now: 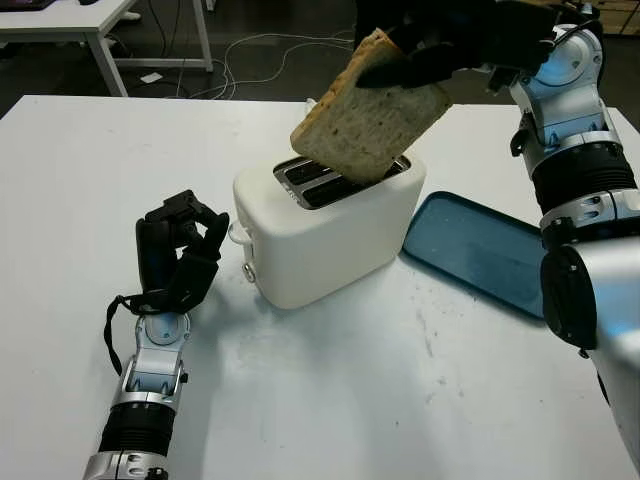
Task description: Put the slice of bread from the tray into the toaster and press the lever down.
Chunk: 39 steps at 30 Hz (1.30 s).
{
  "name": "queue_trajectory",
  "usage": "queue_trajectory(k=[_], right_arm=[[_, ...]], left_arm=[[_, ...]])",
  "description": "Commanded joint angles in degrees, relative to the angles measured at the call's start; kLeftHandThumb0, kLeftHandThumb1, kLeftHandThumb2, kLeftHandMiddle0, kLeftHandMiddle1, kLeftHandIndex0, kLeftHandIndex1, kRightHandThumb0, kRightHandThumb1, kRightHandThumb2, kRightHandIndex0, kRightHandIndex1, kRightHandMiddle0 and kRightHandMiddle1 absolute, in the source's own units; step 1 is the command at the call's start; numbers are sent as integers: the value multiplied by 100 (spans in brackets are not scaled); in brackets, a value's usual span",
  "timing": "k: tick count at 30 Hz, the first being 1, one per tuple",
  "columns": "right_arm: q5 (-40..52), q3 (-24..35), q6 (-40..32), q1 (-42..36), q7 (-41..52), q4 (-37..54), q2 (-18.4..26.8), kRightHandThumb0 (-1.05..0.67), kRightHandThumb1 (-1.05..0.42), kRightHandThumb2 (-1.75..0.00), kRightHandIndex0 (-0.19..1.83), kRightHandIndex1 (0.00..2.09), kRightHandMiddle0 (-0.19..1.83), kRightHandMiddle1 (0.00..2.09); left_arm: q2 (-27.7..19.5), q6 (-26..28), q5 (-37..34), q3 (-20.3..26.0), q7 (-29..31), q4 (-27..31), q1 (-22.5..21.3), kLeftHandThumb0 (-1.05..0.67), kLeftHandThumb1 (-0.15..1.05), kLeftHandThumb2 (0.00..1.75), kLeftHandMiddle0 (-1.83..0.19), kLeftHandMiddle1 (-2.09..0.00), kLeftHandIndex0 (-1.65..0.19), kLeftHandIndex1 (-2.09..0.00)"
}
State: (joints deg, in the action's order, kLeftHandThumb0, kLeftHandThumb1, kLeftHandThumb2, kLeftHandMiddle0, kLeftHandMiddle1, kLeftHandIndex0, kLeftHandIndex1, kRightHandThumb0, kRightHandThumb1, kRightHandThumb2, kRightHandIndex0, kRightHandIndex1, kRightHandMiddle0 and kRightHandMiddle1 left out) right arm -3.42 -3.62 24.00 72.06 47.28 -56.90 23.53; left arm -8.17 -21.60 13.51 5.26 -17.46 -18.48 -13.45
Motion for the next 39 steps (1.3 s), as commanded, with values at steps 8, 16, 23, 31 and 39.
queue_trajectory(k=[8,16,23,31,39], right_arm=[[-397,-294,271,-6,-66,-175,216,-47,-92,-33,111,175,89,175],[-760,-548,490,157,-62,-36,362,-47,-92,-37,109,175,86,175],[-1146,-951,567,259,57,384,416,-49,-92,-38,108,175,83,175],[-1137,-1221,388,127,420,796,197,-43,-92,-36,113,175,88,175],[-989,-1276,375,24,641,937,-83,-44,-92,-31,119,175,95,175]], left_arm=[[36,50,-69,18,19,93,7,-98,81,47,-130,-148,-106,-144],[35,34,14,1,-31,69,12,-98,81,48,-130,-148,-105,-144],[32,30,34,10,-36,80,53,-96,81,48,-130,-149,-104,-144],[47,13,12,7,-28,88,66,-98,82,48,-130,-148,-105,-145],[41,-43,-9,22,-30,47,71,-99,83,46,-129,-149,-105,-146]])
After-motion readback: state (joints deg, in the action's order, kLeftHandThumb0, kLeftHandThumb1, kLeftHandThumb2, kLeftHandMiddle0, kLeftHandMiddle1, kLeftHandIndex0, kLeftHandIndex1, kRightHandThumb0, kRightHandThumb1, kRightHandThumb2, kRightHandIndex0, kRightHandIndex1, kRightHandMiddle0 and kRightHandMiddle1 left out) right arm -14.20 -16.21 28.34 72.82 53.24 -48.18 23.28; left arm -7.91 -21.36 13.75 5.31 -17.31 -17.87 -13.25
